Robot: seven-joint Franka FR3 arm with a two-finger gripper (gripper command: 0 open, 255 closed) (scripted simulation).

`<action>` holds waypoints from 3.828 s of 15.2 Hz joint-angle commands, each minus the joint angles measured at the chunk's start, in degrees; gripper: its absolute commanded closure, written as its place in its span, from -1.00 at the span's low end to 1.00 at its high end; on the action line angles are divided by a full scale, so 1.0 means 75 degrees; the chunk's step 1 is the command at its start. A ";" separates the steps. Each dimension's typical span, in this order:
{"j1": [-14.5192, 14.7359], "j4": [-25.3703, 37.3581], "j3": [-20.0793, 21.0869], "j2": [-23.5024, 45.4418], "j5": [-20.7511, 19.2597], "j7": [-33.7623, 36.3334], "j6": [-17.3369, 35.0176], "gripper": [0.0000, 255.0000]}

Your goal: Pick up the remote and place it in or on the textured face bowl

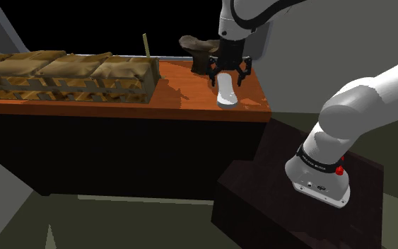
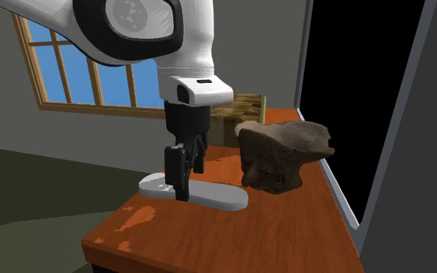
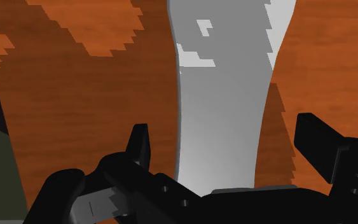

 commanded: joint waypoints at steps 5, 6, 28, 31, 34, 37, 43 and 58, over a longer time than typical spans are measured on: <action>0.0003 -0.0132 0.0028 0.0048 0.0020 -0.0004 0.0184 -1.00; 0.0003 -0.0132 0.0028 0.0048 0.0020 -0.0004 0.0184 -1.00; -0.0041 0.0735 -0.0151 -0.0189 -0.0113 0.0028 -0.0918 1.00; -0.0057 0.1020 -0.0199 -0.0218 -0.0152 0.0040 -0.1233 1.00; -0.0073 0.1317 -0.0243 -0.0230 -0.0190 0.0052 -0.1542 1.00; -0.0090 0.1626 -0.0285 -0.0226 -0.0227 0.0067 -0.1846 1.00; -0.0126 0.2277 -0.0359 -0.0169 -0.0298 0.0098 -0.2442 1.00; -0.0216 0.4118 -0.0487 0.0225 -0.0456 0.0204 -0.3892 1.00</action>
